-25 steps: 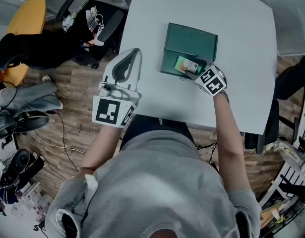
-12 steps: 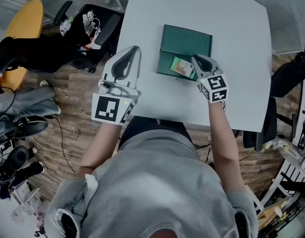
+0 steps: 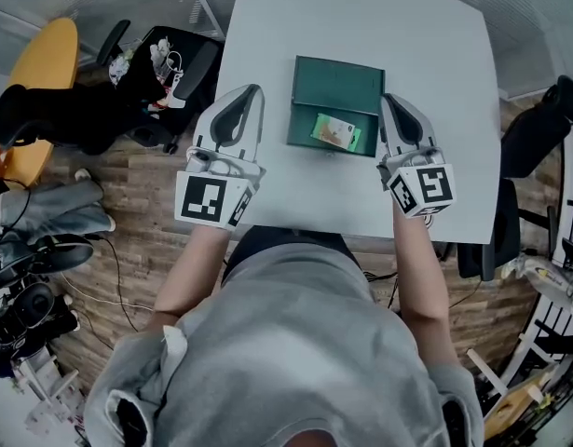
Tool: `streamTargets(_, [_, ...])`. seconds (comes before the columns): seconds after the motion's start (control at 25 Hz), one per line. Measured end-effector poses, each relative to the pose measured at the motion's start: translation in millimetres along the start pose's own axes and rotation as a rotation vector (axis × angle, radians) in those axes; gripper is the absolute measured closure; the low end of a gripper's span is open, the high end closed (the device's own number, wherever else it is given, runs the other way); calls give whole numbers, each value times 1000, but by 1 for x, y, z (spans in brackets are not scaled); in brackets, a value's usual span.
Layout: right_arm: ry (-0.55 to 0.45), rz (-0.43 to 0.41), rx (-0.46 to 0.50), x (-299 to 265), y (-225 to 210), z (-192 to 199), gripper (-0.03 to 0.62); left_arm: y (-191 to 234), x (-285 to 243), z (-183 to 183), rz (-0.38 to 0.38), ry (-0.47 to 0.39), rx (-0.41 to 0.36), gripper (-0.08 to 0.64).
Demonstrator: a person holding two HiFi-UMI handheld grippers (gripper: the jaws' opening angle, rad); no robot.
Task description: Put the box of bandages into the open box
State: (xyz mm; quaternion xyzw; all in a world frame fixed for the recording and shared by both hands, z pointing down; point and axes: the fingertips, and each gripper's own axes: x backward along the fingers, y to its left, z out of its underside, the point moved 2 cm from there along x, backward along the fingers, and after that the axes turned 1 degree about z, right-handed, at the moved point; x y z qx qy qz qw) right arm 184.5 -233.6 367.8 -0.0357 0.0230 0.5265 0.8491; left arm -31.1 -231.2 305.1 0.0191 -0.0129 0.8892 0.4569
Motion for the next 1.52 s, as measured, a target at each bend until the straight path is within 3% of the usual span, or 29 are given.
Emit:
streamTargets(0.28, [-135,46,25,35,4,-57,544,-9,-3,-6,18,-16,5,543])
streamTargets(0.64, [-255,86,15,57,8,-99,545,-14,0,-9,26,-7,-1,543])
streamTargets(1.52, [-275,71,3,70,20,-110,545,-20,9,-14,7,-19,-9,543])
